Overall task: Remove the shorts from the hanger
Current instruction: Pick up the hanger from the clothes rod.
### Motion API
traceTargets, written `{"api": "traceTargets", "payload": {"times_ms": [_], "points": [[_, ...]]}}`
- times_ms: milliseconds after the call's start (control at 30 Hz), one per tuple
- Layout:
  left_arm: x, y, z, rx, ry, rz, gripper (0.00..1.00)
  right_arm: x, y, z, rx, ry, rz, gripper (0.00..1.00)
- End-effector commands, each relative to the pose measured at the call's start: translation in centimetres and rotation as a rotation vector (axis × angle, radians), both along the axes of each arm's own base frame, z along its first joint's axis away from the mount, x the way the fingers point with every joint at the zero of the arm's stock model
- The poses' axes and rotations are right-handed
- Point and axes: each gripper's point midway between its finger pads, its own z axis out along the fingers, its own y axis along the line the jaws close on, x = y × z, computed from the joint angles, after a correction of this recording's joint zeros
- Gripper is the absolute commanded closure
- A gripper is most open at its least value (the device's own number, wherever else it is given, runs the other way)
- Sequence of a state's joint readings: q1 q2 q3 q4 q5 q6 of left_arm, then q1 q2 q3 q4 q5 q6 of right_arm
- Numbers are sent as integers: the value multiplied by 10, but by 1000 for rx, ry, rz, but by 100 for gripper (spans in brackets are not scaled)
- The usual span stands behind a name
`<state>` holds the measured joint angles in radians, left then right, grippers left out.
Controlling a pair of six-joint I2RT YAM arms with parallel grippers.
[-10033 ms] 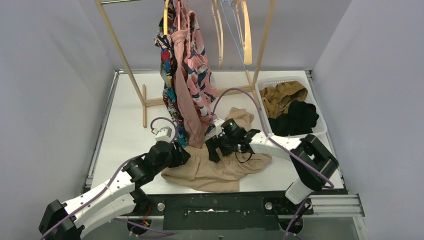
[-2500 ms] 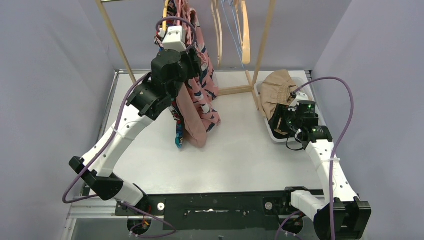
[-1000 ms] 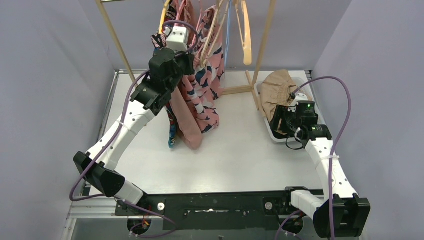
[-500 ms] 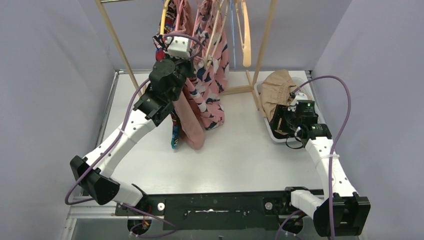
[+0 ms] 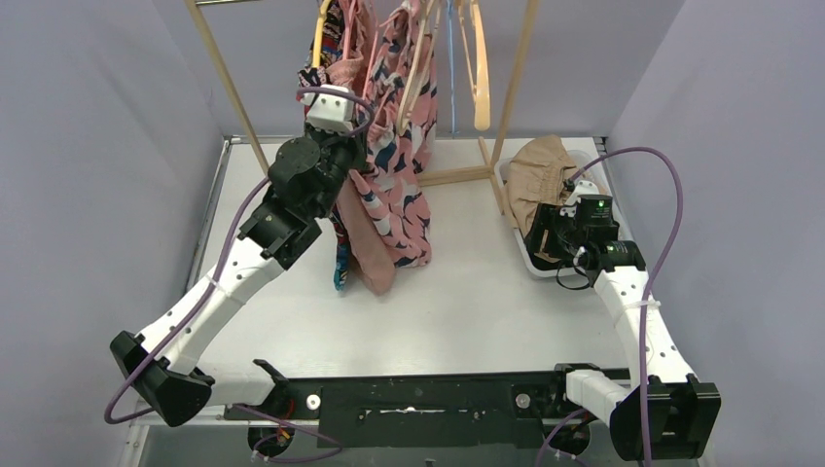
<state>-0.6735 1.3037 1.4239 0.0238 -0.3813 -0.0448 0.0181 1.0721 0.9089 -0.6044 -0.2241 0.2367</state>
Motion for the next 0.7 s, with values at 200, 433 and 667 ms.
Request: {"api": "traceTargets", "payload": {"times_ms": [200, 433, 667], "points": [[-58, 22, -21, -97, 106, -83, 100, 10, 4, 27, 45, -80, -7, 32], [-103, 23, -68, -67, 263, -216, 100, 9, 28, 52, 184, -163, 42, 32], [-158, 36, -110, -49, 398, -328, 100, 20, 48, 102, 317, -336, 104, 31]]}}
